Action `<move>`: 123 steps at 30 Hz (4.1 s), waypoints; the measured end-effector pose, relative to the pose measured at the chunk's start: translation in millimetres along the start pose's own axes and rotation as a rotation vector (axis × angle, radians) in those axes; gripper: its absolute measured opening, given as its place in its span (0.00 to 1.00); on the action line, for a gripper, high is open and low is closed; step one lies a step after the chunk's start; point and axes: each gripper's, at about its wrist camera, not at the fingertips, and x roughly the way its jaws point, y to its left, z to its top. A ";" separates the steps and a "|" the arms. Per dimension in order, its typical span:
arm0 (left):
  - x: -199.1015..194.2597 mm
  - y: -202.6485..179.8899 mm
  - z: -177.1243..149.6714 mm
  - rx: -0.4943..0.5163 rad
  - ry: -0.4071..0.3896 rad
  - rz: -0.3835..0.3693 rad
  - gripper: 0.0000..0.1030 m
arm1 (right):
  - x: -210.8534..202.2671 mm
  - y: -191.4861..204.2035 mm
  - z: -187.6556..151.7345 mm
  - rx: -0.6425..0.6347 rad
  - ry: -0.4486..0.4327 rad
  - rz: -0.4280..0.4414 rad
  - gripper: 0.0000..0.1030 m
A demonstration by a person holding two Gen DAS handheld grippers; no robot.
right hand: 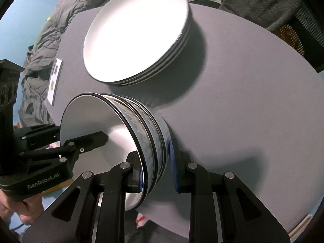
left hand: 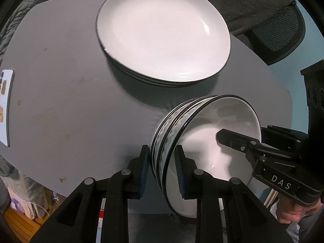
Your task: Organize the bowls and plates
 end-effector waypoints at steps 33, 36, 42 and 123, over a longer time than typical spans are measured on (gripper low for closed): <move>9.9 20.0 -2.9 0.054 0.002 -0.146 0.32 | -6.4 -3.9 -25.1 0.112 -0.041 -0.011 0.24; 5.7 24.0 -2.9 0.046 0.001 -0.140 0.24 | -6.9 -1.9 -27.1 0.113 -0.051 -0.029 0.22; 2.2 25.5 -4.9 0.059 -0.003 -0.125 0.22 | -6.3 -1.1 -25.8 0.120 -0.043 -0.029 0.21; -38.6 -1.3 135.8 0.102 -0.053 -0.005 0.22 | -45.1 2.7 110.1 0.189 -0.136 -0.032 0.17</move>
